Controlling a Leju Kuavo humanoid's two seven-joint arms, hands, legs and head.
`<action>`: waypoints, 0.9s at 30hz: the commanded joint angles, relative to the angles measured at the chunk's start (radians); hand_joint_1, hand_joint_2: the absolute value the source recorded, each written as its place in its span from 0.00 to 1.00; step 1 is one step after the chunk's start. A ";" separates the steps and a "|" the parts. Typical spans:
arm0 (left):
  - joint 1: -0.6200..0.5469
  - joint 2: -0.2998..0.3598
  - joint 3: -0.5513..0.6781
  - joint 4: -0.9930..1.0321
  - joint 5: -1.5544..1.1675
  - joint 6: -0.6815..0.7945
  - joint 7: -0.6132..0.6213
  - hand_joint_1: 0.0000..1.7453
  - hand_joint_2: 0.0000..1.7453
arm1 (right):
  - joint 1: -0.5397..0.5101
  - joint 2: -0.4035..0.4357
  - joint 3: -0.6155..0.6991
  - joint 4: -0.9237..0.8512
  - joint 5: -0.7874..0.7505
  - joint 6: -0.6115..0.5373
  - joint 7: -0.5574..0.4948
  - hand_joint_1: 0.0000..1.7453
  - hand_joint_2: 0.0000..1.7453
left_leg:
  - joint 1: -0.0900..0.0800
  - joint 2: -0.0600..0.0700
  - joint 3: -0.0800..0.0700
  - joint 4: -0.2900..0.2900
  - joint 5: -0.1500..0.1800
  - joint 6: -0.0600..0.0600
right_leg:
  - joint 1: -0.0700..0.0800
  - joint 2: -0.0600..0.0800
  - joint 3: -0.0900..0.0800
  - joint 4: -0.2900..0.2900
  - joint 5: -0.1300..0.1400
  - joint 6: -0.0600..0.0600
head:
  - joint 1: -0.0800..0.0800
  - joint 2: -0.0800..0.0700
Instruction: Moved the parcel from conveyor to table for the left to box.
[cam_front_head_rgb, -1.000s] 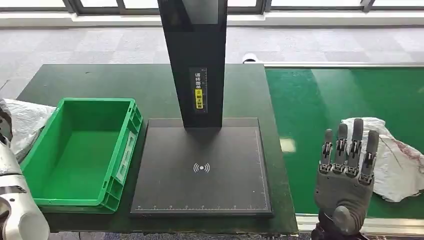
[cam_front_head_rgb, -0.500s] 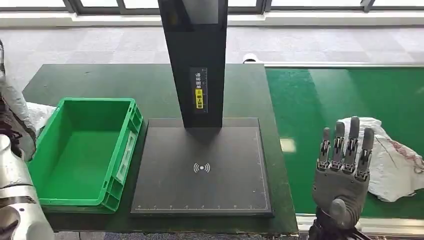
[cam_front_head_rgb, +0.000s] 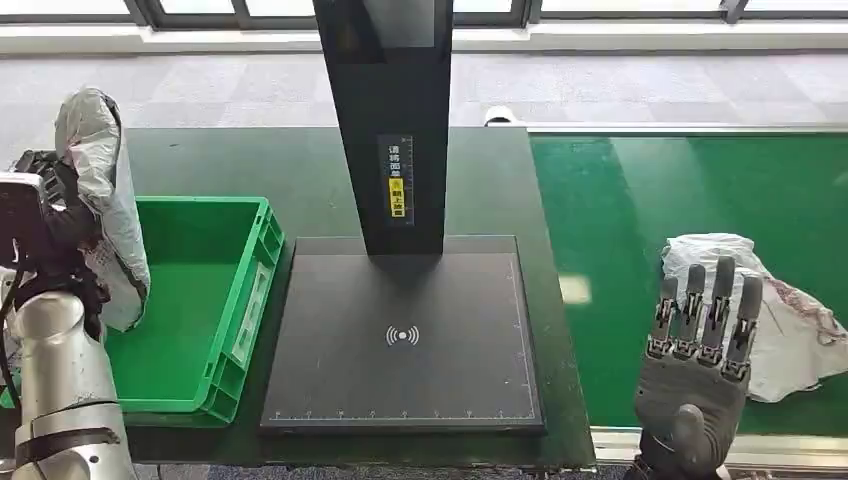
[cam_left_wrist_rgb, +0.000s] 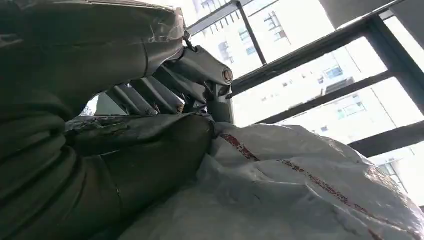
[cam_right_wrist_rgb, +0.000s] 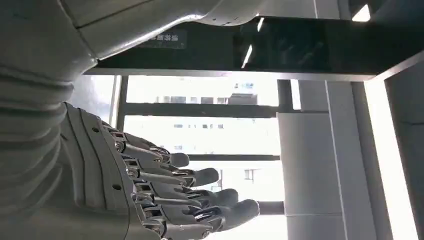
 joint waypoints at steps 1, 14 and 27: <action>0.003 -0.038 -0.028 -0.023 0.002 -0.003 0.008 1.00 1.00 | 0.002 0.027 -0.065 0.016 0.000 0.005 0.004 0.00 1.00 | 0.000 -0.002 0.000 -0.001 0.001 0.001 | 0.000 -0.002 0.000 -0.001 0.000 0.000 | 0.000 0.000; 0.094 -0.019 -0.023 0.049 -0.104 0.130 0.053 0.00 0.00 | -0.066 0.021 -0.076 0.141 -0.008 0.072 0.004 0.00 1.00 | -0.001 0.002 0.003 -0.004 0.002 0.001 | -0.001 0.002 0.003 -0.003 0.002 0.000 | 0.000 0.000; 0.049 -0.017 0.038 0.298 -0.199 0.343 0.186 0.00 0.00 | -0.092 0.009 -0.030 0.221 0.001 0.048 0.004 0.00 1.00 | 0.000 0.000 0.001 -0.004 0.002 0.001 | 0.000 -0.001 0.002 -0.004 0.002 0.000 | 0.000 0.000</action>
